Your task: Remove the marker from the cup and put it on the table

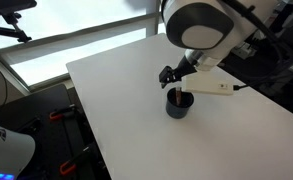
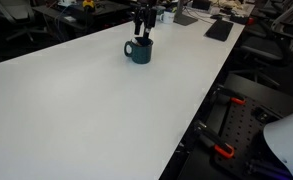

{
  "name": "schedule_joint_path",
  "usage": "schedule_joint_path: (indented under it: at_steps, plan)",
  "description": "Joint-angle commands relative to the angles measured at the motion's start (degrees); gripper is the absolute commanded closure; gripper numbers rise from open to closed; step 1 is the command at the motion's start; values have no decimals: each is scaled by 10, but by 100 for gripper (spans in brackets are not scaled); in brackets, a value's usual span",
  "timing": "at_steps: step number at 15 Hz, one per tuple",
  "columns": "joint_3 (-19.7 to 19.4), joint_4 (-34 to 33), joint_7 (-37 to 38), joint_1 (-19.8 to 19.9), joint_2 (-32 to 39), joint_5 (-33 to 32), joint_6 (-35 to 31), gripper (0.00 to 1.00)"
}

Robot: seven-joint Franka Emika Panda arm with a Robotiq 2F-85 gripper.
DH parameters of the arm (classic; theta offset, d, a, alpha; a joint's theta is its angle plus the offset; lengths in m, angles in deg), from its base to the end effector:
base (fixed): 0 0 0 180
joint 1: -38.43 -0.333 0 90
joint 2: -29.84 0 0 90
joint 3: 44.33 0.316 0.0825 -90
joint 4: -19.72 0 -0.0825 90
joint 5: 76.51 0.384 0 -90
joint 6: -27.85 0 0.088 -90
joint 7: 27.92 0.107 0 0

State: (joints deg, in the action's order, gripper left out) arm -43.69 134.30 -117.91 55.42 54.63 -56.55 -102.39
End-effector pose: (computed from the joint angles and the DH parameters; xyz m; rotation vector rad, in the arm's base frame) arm 0.5696 -0.1584 0.2290 -2.4846 -1.4176 -0.1538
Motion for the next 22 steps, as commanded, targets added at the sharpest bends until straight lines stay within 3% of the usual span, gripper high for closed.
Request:
schedule_joint_path:
  at_steps: [1, 8, 9, 10, 11, 20, 22]
  plan:
    - [-6, -9, 43, -8, 8, 2, -19, 0]
    - [-1, -16, 68, -1, 29, 0, -48, 1]
    - [0, -16, 69, 0, 33, 0, -49, 26]
    - [1, -17, 68, 1, 36, 1, -49, 26]
    - [1, -17, 68, 2, 38, 0, -51, 33]
    - [4, -7, 58, 9, 45, 2, -55, 100]
    - [4, -5, 57, 11, 48, 1, -57, 100]
